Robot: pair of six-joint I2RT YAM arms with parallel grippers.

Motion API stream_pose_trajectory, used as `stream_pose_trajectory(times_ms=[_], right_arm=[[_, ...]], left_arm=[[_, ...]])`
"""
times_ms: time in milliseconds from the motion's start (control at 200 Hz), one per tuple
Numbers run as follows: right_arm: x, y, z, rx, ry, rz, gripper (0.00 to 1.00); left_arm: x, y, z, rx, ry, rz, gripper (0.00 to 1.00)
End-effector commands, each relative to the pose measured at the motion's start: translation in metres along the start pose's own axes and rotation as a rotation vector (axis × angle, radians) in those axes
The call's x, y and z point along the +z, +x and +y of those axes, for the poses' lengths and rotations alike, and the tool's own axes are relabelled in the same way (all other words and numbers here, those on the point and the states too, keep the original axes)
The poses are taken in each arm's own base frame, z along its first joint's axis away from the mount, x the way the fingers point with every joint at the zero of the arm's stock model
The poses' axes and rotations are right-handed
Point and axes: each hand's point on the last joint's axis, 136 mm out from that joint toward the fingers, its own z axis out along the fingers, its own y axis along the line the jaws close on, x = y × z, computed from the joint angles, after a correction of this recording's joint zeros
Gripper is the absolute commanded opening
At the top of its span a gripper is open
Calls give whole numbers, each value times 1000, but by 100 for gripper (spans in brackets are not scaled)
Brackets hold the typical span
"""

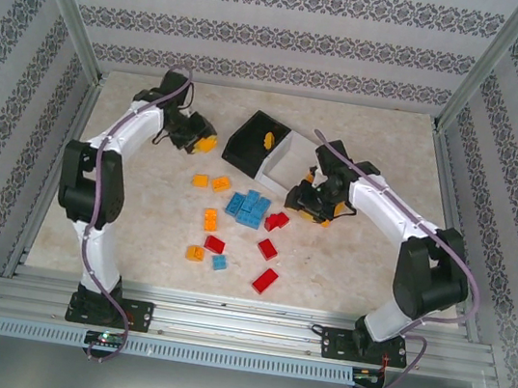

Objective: Sort the legos into containers by color

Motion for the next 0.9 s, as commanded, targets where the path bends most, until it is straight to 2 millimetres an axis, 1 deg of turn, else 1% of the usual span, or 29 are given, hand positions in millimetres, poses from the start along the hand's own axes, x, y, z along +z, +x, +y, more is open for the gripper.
stream_pose_trajectory(times_ms=[0,110,160,165,180,190,200,205,225,310,395,560,764,894], right_arm=[[-10,3,-12,30,18,-27,49],[-13,8,-21,50,24,-32,49],[-14,10,-24,57,25,-37,49],[-14,10,-24,58,26,-36,49],[-15,11,-25,60,26,-38,49],[-15,11,-26,61,27,-39,49],[-15,11,-26,63,27,-40,49],[-16,11,-26,63,27,-41,49],[-16,12,-28,66,29,-41,49],[-19,15,-33,78,34,-50,49],[-23,17,-38,92,38,-59,49],[-27,22,-48,116,44,-72,49],[-30,26,-54,134,53,-80,49],[-30,28,-56,139,56,-80,49]], left_arm=[[18,1,-50,12,109,36,38],[39,5,-77,48,116,67,38],[50,6,-85,54,111,82,38],[49,5,-88,58,118,78,38],[53,7,-88,57,112,86,38],[54,7,-93,64,119,85,38],[58,8,-90,61,110,92,38],[57,7,-94,66,117,89,38],[61,9,-97,70,116,94,38],[75,13,-107,87,108,111,38],[88,14,-107,87,92,121,38],[105,15,-104,83,79,127,38],[117,16,-89,80,25,130,39],[122,17,-85,77,15,139,43]])
